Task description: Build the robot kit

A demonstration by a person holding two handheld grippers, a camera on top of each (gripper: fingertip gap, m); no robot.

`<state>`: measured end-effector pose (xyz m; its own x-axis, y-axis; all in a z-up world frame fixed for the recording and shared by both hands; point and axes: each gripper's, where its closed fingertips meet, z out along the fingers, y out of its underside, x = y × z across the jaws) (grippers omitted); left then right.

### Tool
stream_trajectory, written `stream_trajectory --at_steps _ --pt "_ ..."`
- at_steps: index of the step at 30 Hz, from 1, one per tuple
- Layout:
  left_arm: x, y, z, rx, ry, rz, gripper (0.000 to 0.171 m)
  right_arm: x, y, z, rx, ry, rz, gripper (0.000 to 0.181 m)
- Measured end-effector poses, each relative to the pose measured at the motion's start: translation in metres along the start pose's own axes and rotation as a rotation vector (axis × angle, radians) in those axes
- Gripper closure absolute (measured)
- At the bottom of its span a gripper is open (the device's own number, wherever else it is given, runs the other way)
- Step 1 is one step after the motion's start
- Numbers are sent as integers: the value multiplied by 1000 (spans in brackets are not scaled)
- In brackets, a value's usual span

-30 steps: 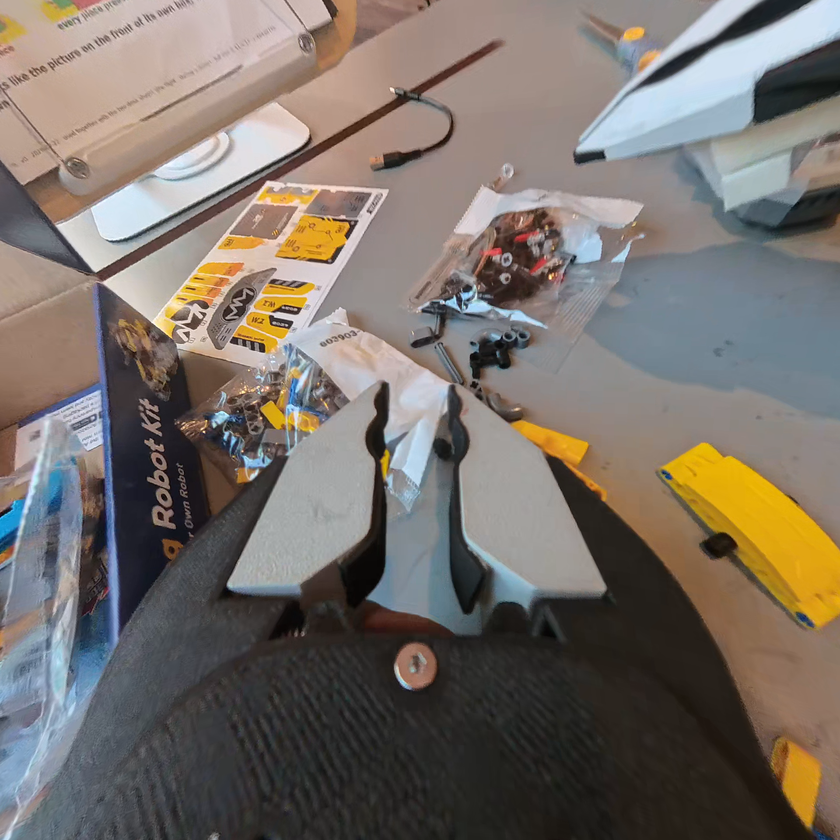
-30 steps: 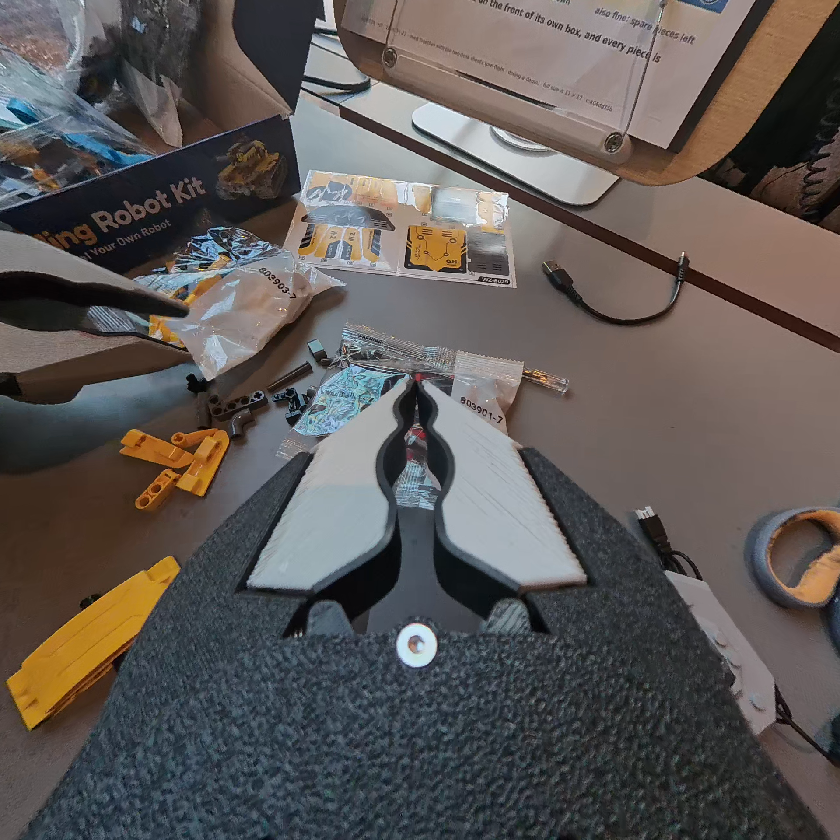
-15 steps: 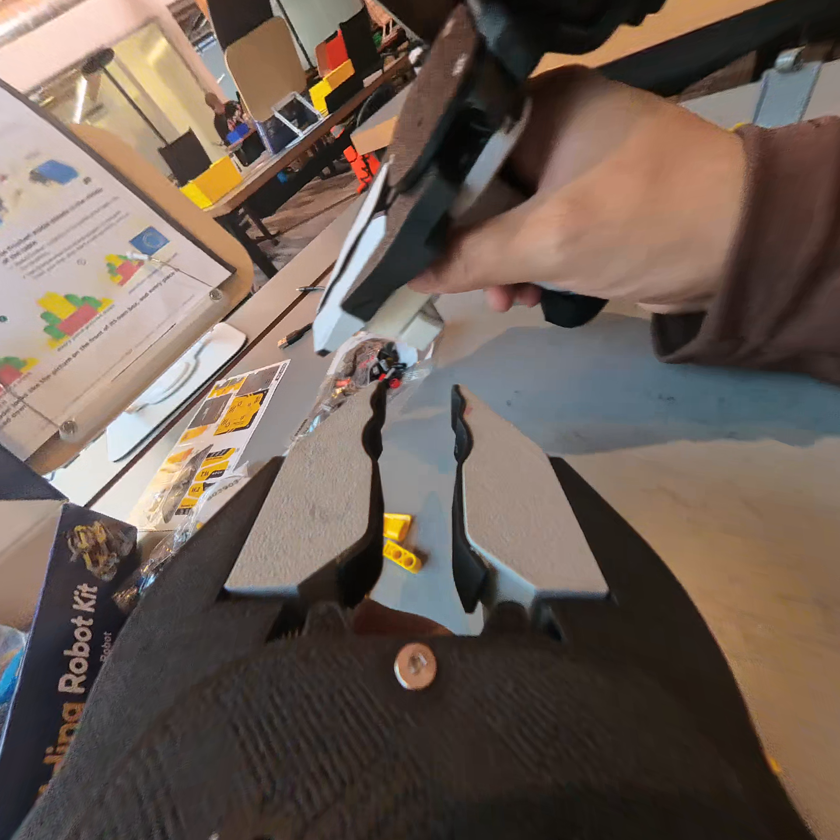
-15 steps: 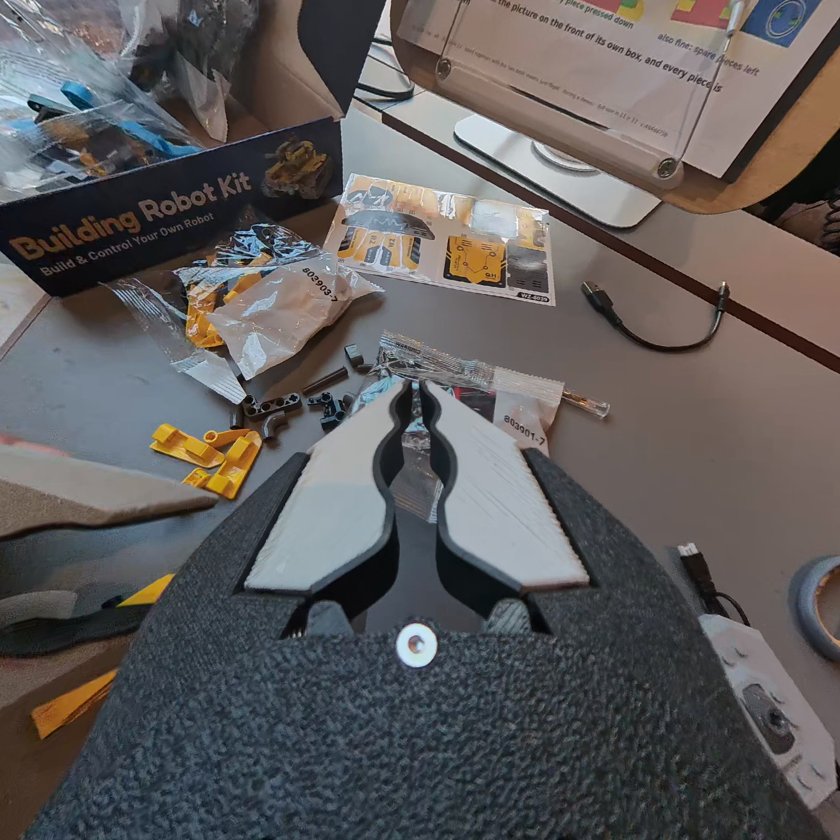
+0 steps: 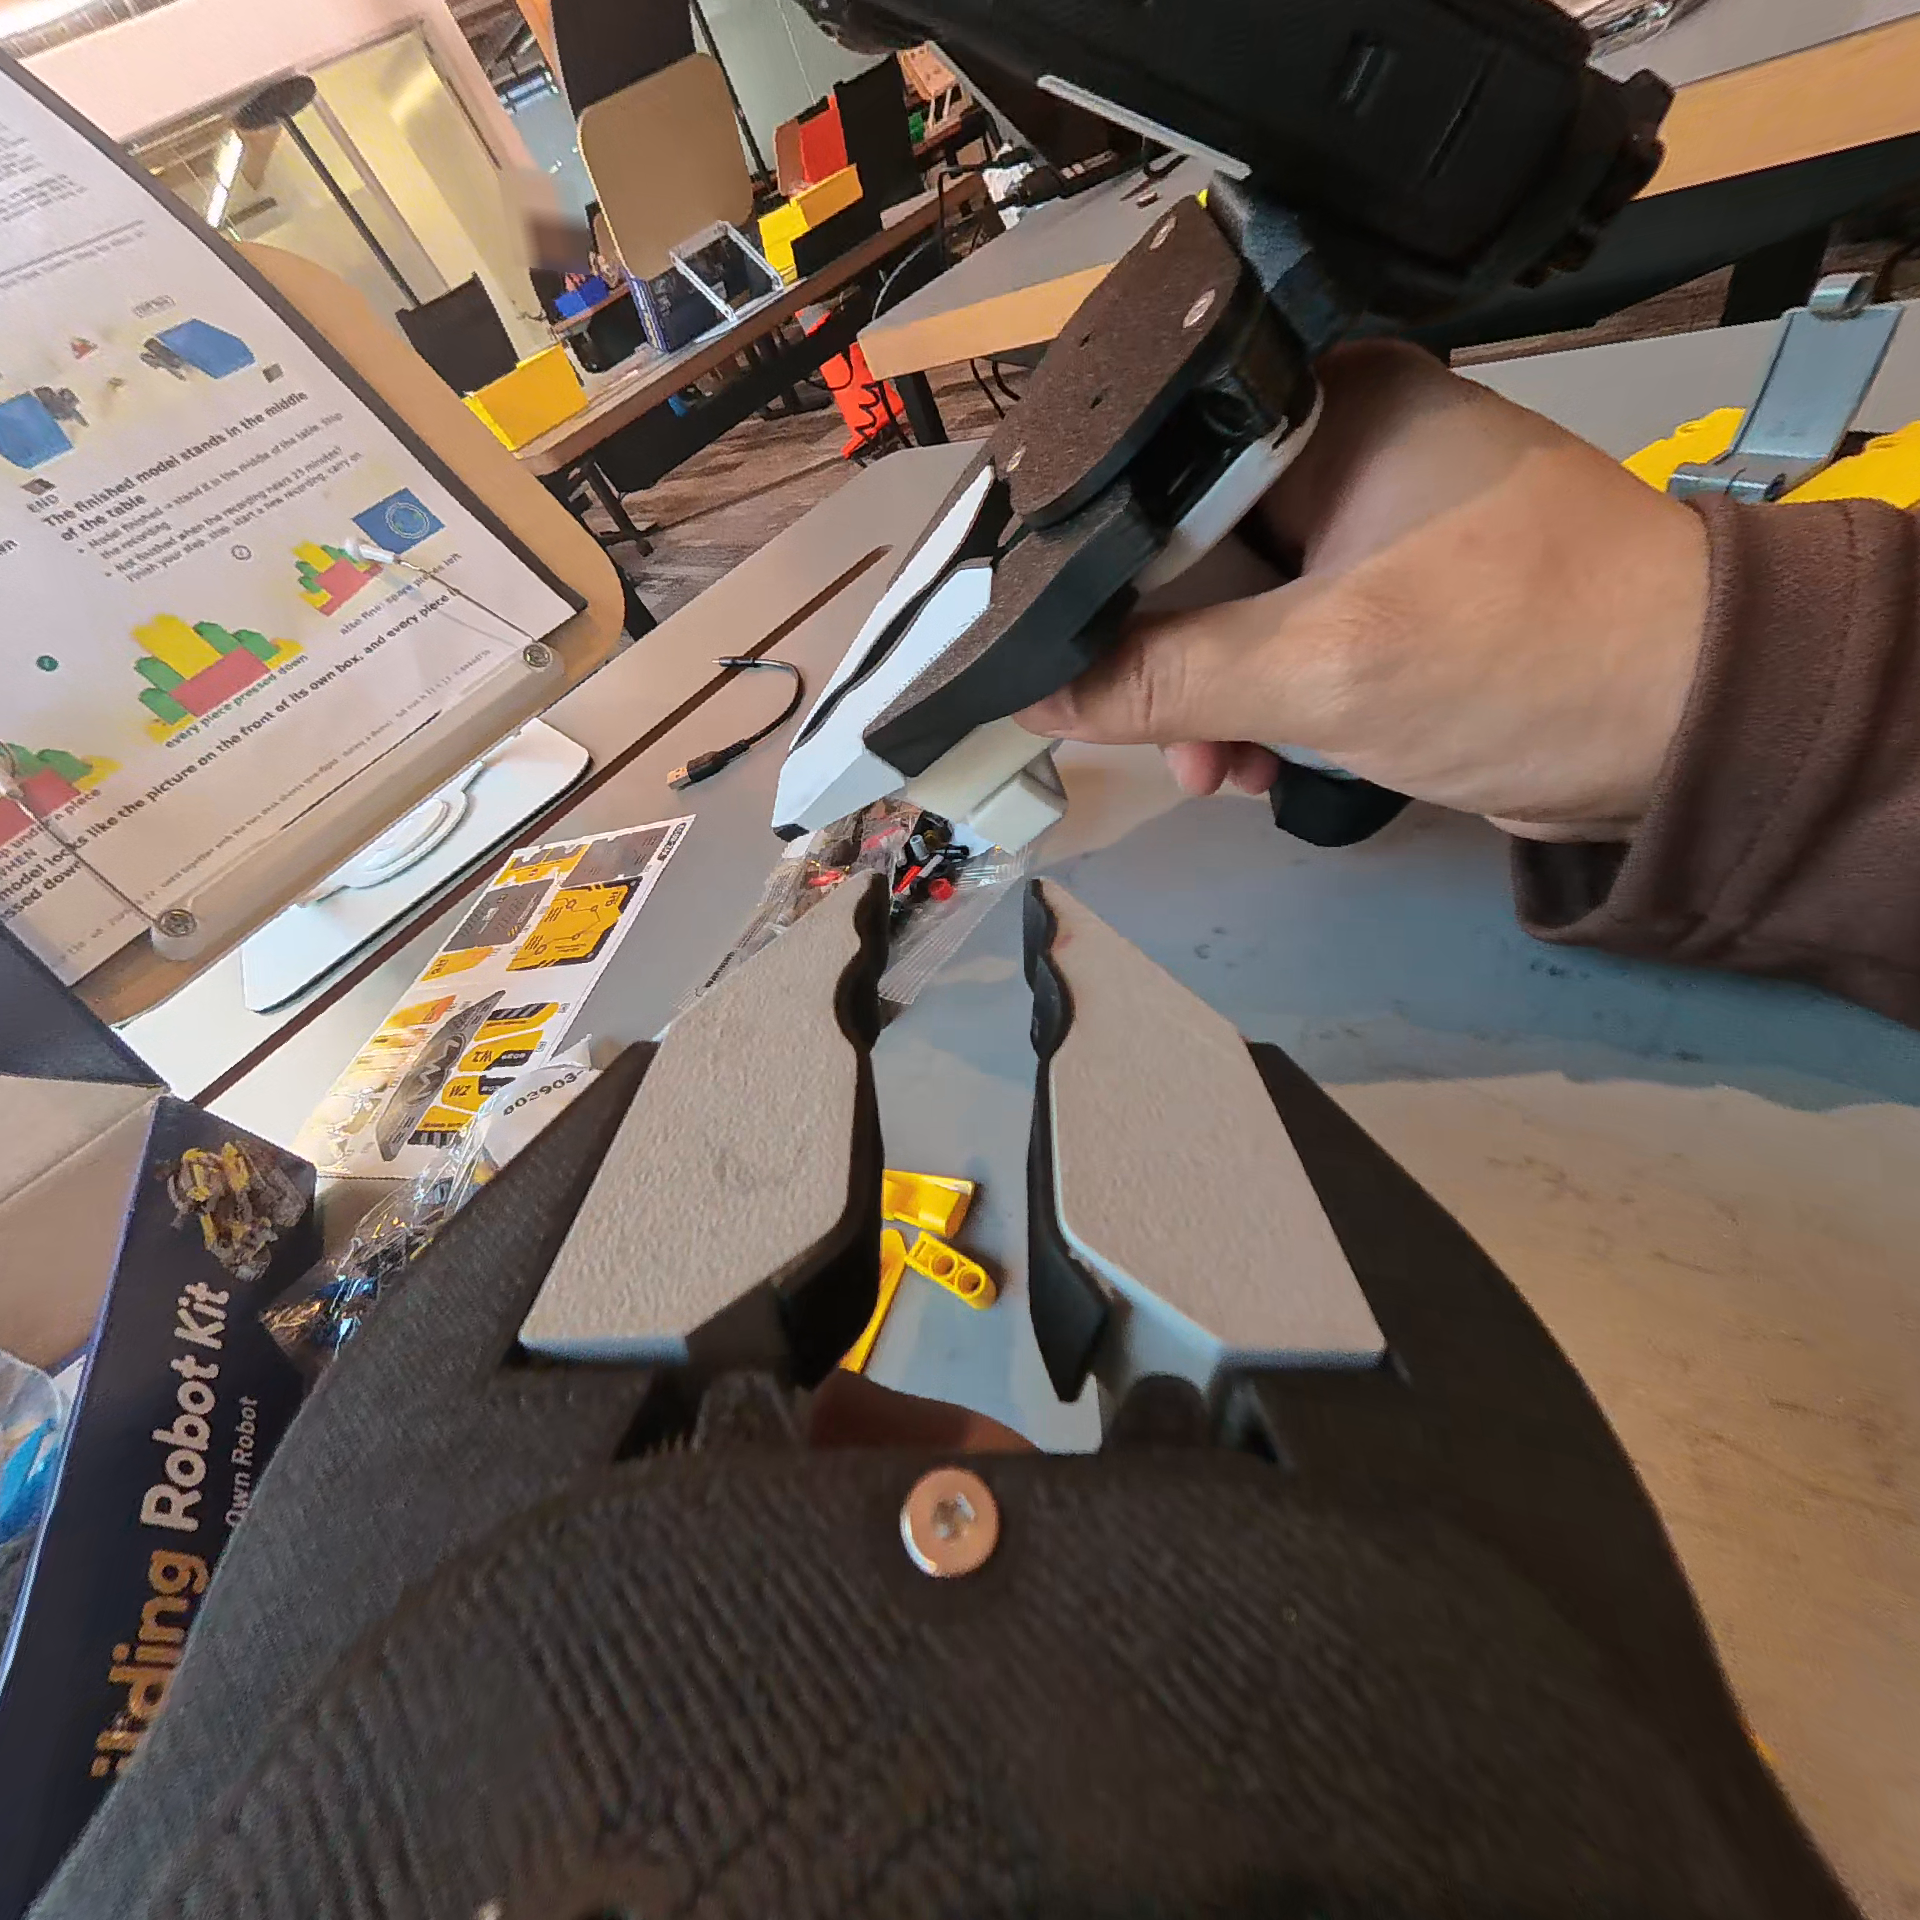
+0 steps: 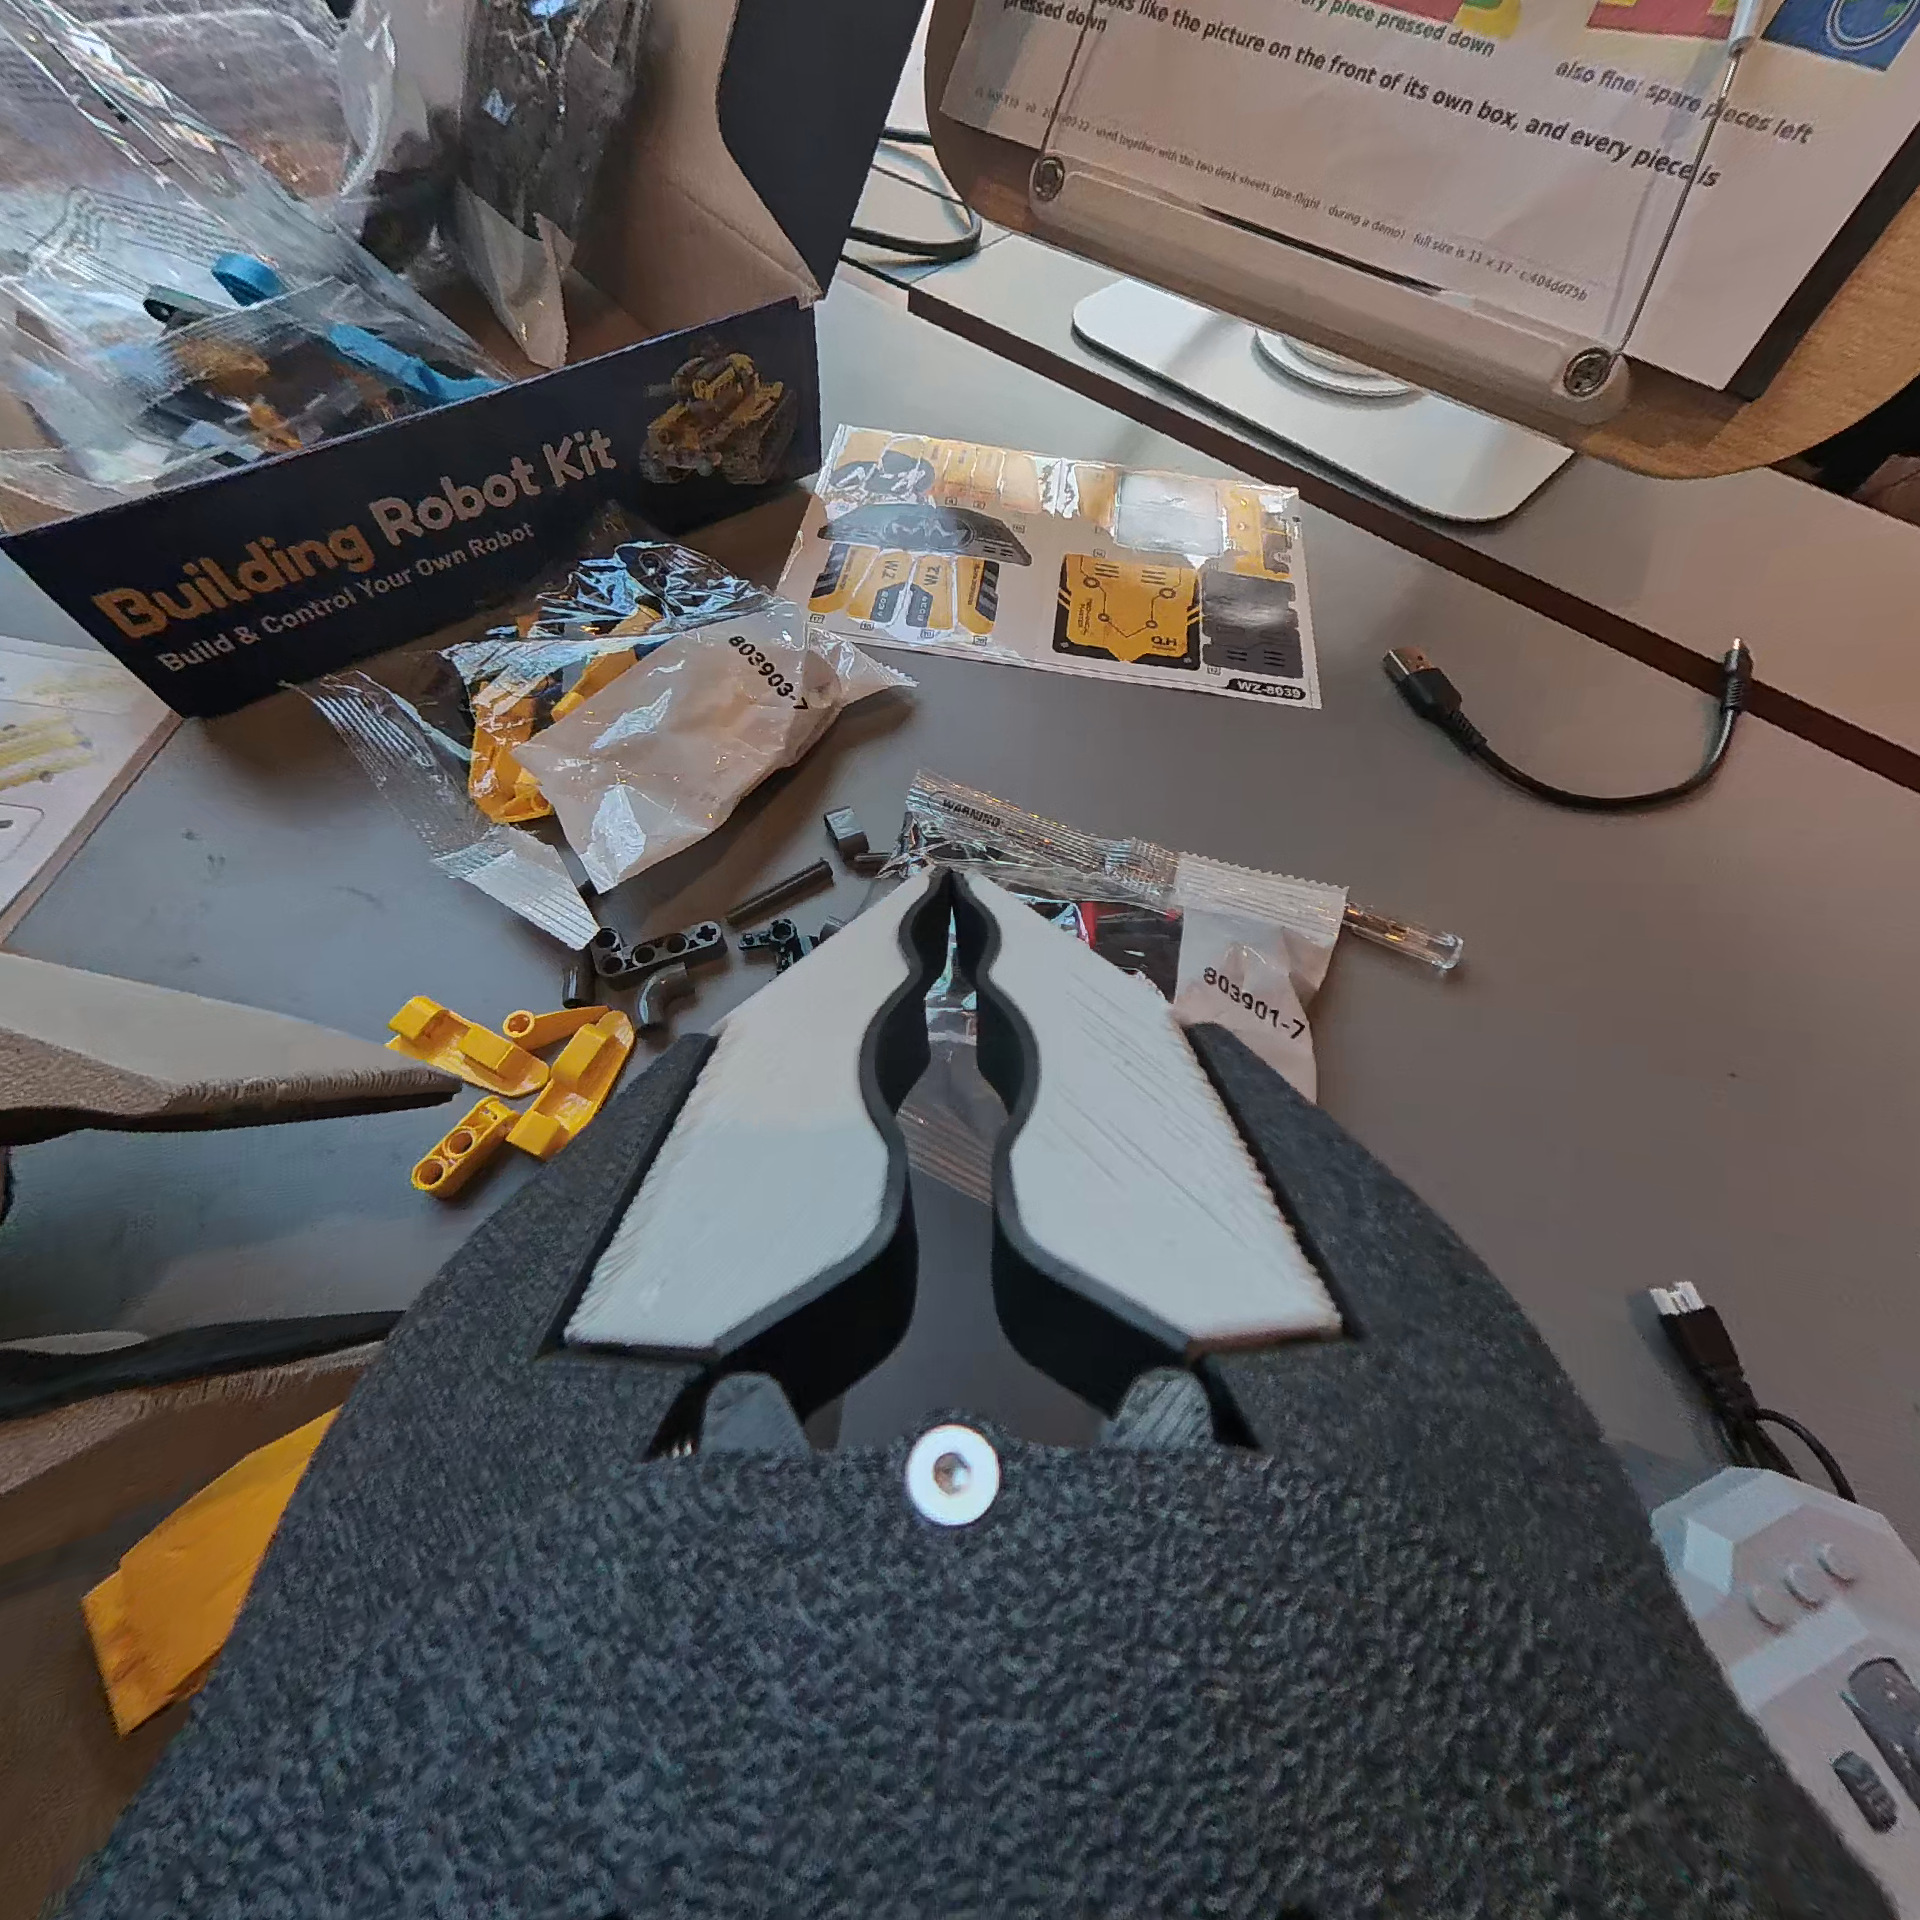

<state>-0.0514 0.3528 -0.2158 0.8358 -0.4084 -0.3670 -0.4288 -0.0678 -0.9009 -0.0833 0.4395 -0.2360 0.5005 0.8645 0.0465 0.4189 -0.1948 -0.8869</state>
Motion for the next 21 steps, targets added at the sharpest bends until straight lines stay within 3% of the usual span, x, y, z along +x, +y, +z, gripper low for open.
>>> stream_trajectory --at_steps 21 --pt "-6 3 3 -6 -21 -15 152 -4 -2 -1 8 -14 -16 181"
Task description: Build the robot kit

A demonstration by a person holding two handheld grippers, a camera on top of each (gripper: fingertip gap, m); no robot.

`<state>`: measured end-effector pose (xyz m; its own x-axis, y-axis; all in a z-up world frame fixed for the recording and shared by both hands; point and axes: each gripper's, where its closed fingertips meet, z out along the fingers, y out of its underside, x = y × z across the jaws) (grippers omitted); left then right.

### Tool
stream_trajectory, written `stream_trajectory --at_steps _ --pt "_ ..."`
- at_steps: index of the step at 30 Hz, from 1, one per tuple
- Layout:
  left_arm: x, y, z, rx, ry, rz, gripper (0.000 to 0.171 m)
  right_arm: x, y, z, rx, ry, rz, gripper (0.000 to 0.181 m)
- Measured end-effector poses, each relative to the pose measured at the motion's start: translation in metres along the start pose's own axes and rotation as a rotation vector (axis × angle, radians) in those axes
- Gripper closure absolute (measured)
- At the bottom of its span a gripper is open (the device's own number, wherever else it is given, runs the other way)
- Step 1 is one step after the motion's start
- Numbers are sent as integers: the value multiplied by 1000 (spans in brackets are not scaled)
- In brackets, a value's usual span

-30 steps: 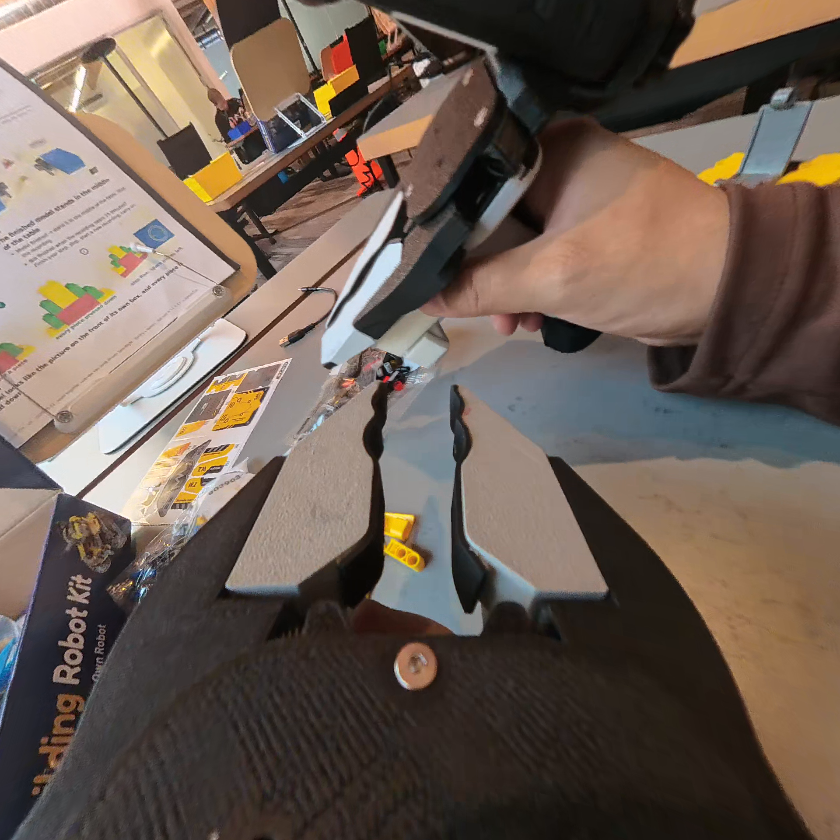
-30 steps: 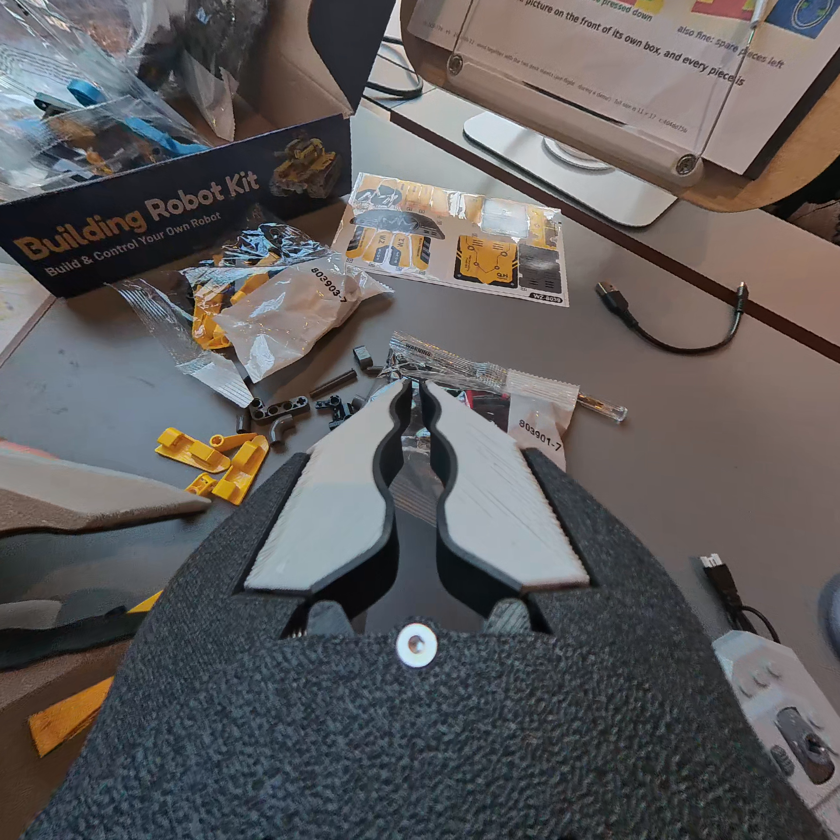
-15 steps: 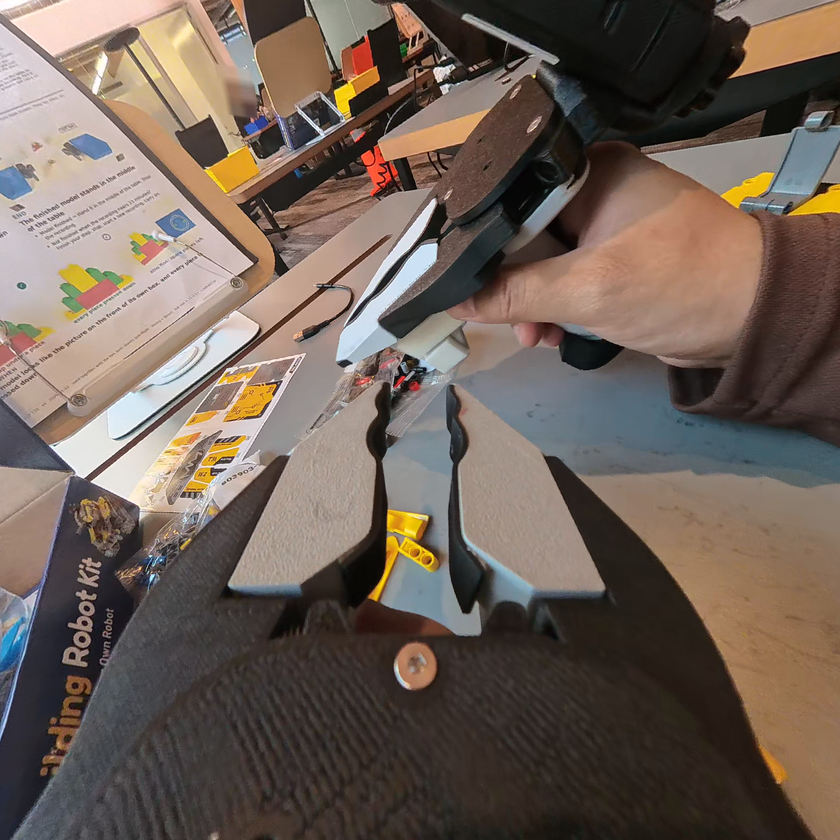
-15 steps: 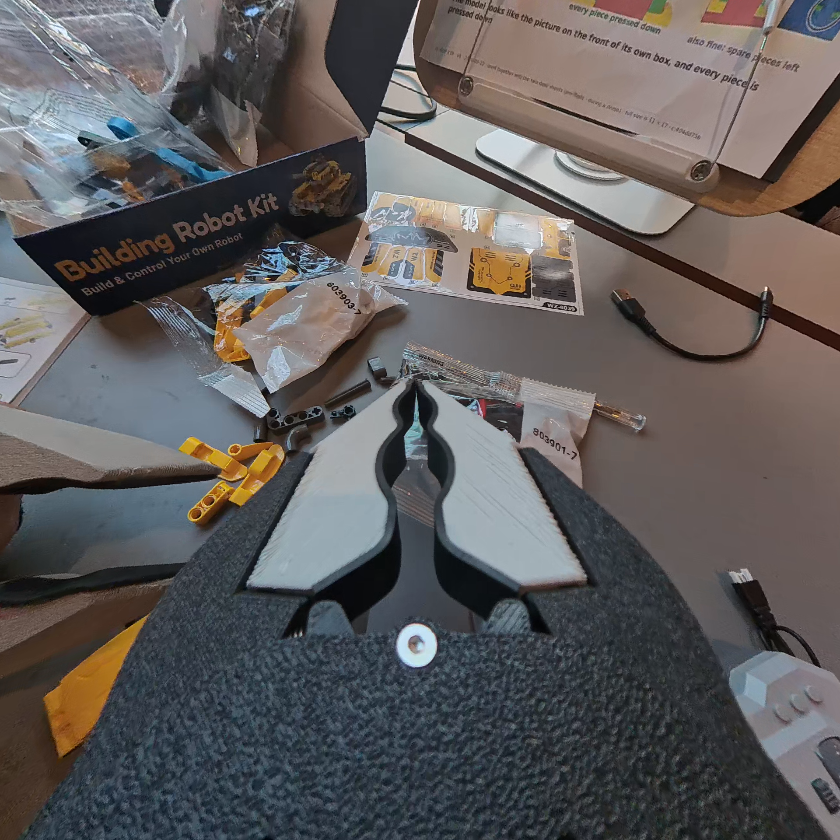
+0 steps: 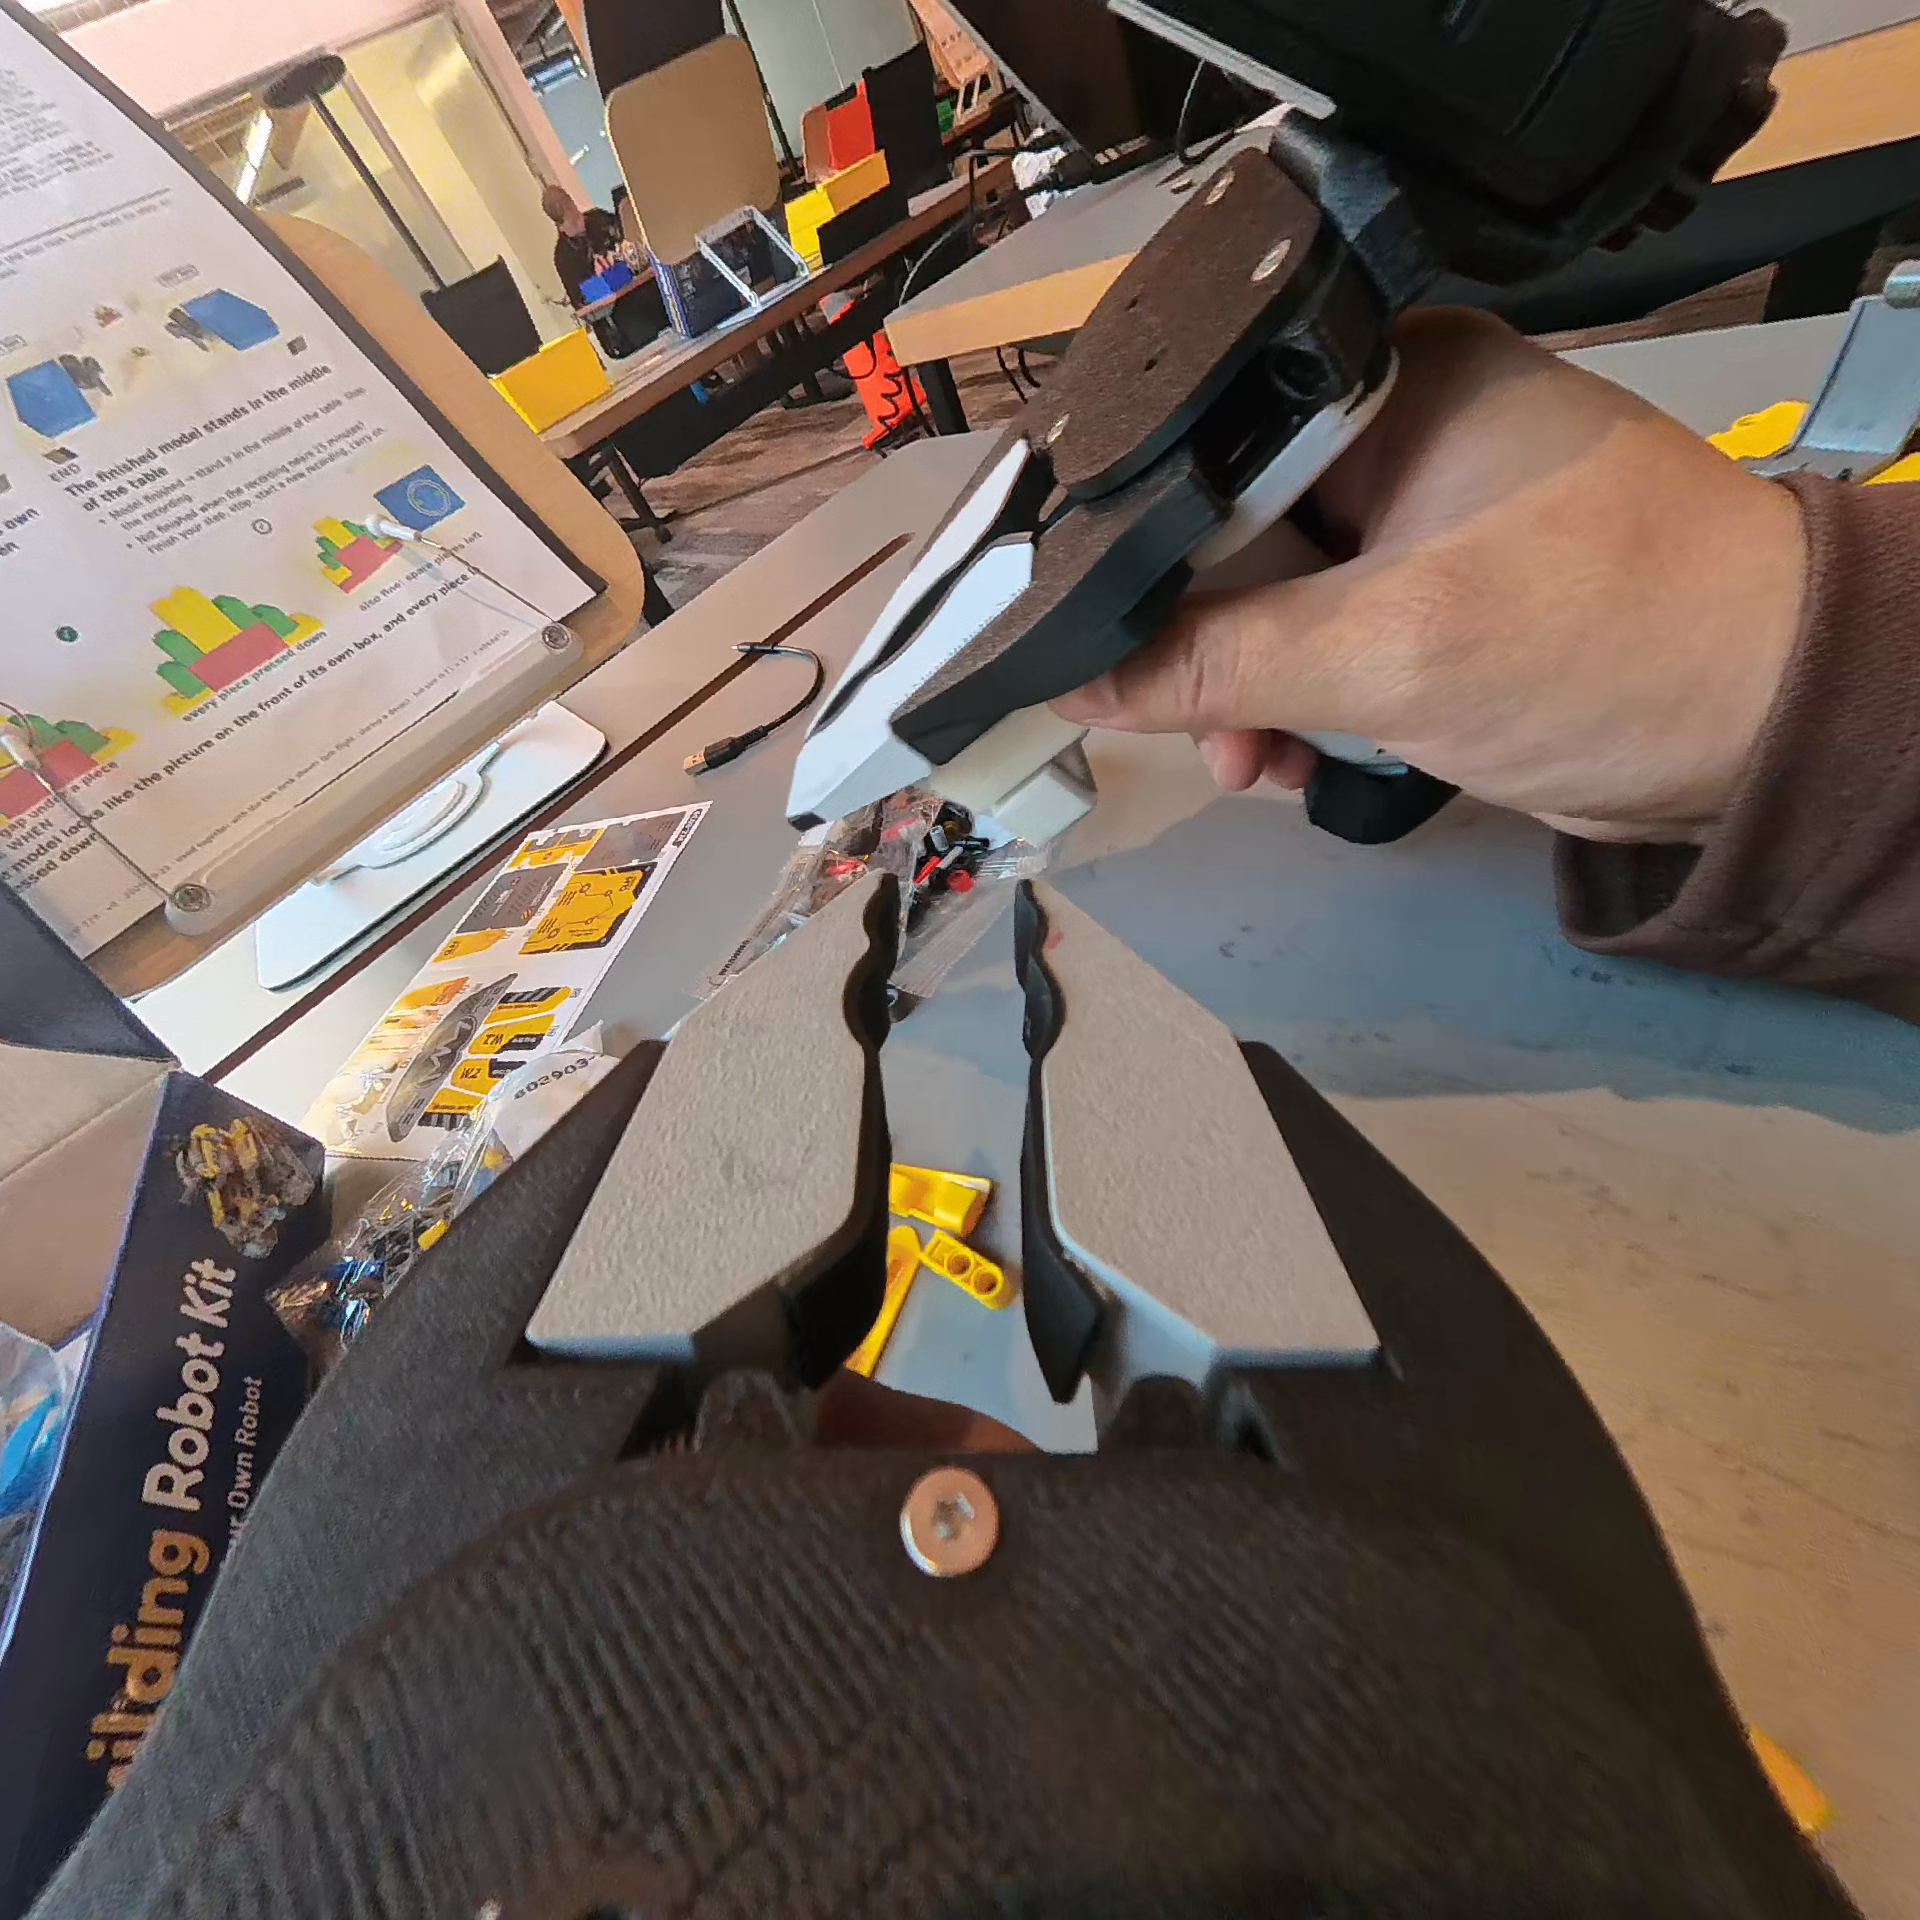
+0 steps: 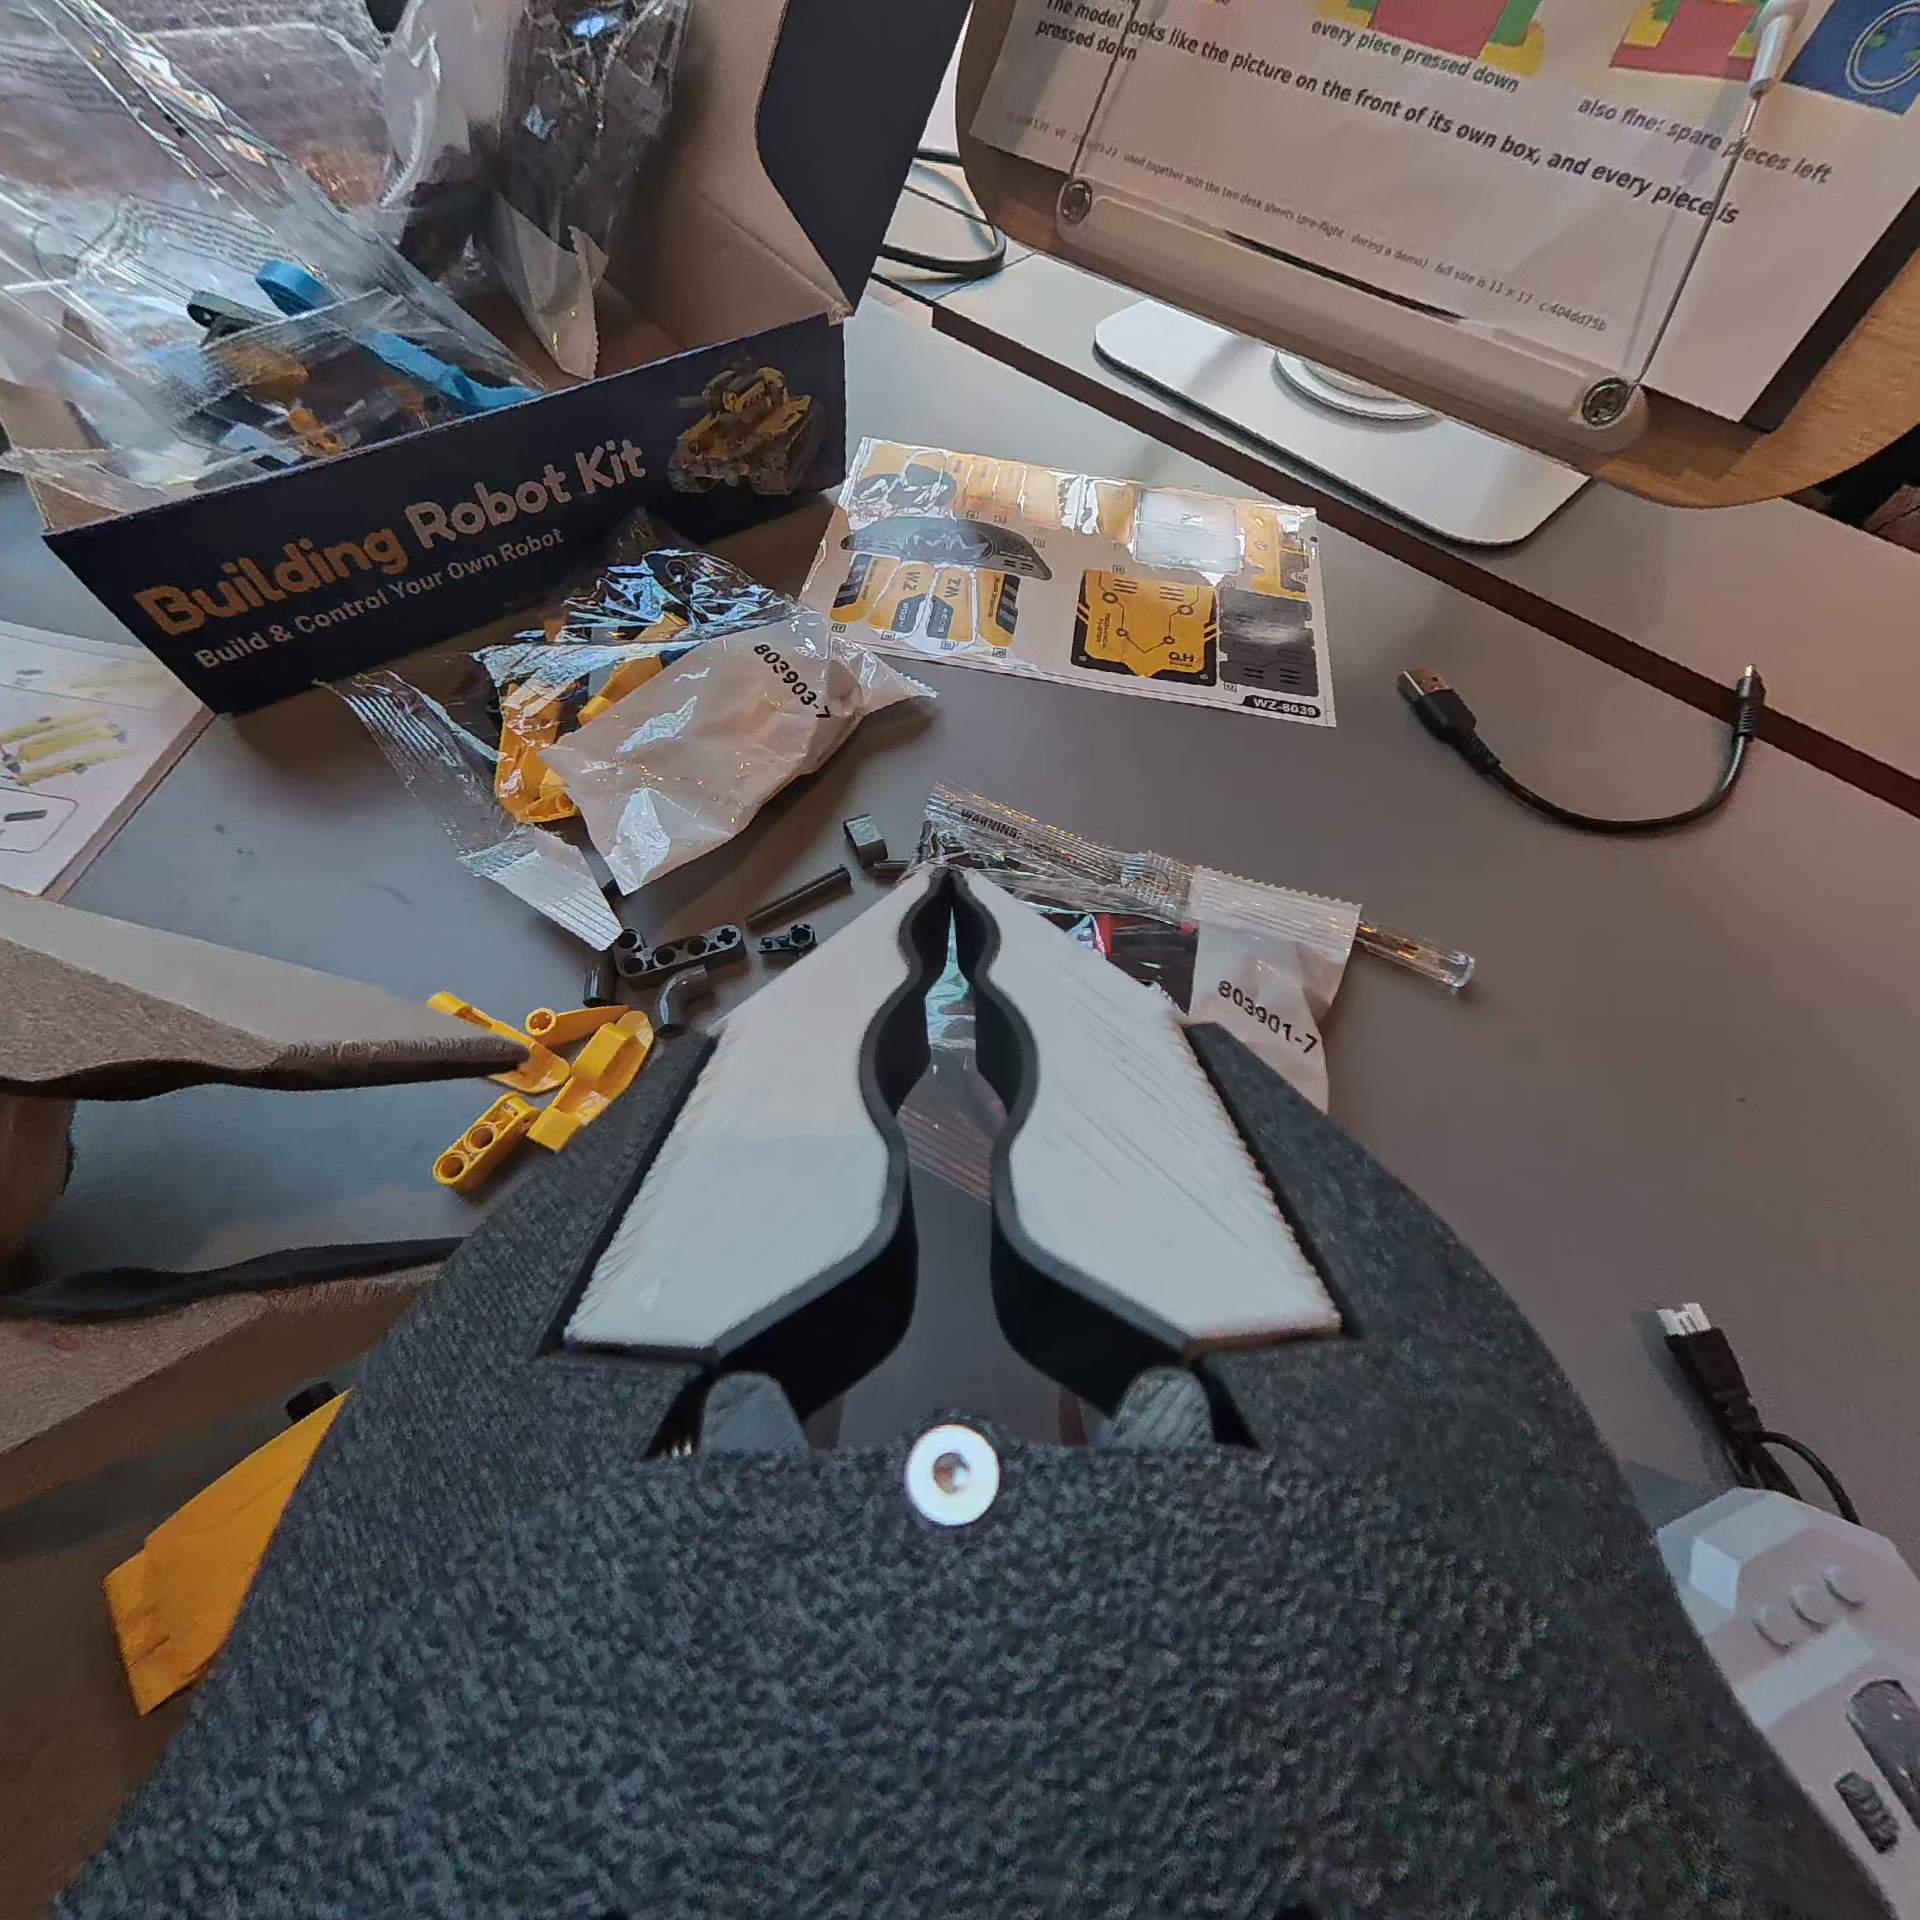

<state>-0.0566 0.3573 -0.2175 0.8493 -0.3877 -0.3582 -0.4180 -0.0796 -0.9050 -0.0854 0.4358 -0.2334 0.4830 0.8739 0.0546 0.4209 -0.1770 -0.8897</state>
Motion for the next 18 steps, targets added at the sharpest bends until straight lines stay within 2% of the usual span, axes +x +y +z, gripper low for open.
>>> stream_trajectory --at_steps 4,18 --pt "-3 2 1 -8 -3 -19 152 4 8 0 -47 12 -3 181" --pt "-8 7 4 -22 -27 -15 154 3 7 -1 -47 7 -5 181"
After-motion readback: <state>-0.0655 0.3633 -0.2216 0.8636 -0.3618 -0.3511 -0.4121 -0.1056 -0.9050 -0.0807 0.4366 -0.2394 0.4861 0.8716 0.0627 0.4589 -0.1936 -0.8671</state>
